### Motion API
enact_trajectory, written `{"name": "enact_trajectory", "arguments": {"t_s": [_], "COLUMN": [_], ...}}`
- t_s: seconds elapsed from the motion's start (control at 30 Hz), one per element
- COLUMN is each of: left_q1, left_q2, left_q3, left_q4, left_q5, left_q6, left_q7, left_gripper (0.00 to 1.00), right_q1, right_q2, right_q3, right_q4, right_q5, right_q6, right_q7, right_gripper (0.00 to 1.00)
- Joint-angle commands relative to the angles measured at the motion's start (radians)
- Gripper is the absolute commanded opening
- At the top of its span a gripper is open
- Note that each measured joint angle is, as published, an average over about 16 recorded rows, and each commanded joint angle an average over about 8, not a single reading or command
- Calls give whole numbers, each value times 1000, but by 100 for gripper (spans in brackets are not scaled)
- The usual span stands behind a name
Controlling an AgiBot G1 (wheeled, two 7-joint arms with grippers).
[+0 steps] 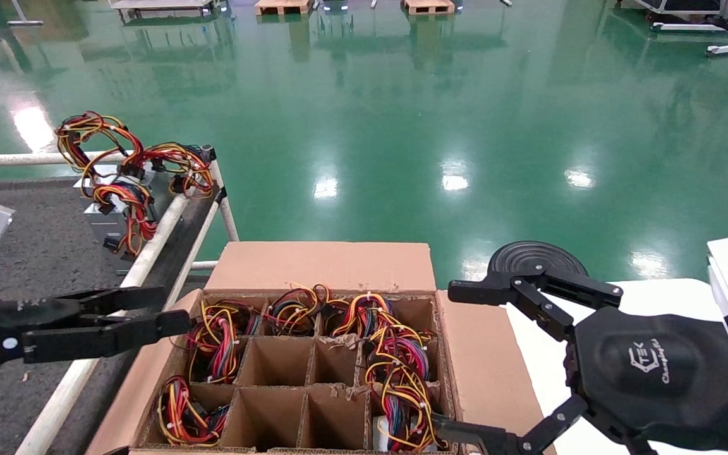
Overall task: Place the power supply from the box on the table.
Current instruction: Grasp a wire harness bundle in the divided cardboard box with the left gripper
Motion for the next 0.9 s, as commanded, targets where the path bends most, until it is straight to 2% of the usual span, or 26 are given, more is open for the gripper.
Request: {"name": "enact_trajectory", "arguments": {"t_s": [0.03,0.5,0.9], "left_q1": [-18,-266,-381], "left_q2": [-8,-14,-73], "left_q3": [5,149,344], "left_q4": [-22,-166,-199], "left_q5": [15,89,67], "left_q6": [1,79,120], "left_q7": [-39,-455,-655], "left_gripper": [100,100,100], "right_q1": [0,0,0], "right_q2": [0,0,0], "right_q3": [0,0,0], "right_q4": [0,0,0], "right_q5": [0,0,0], "right_q6": [0,0,0], "right_q7": [0,0,0], "right_gripper": [0,0,0]}}
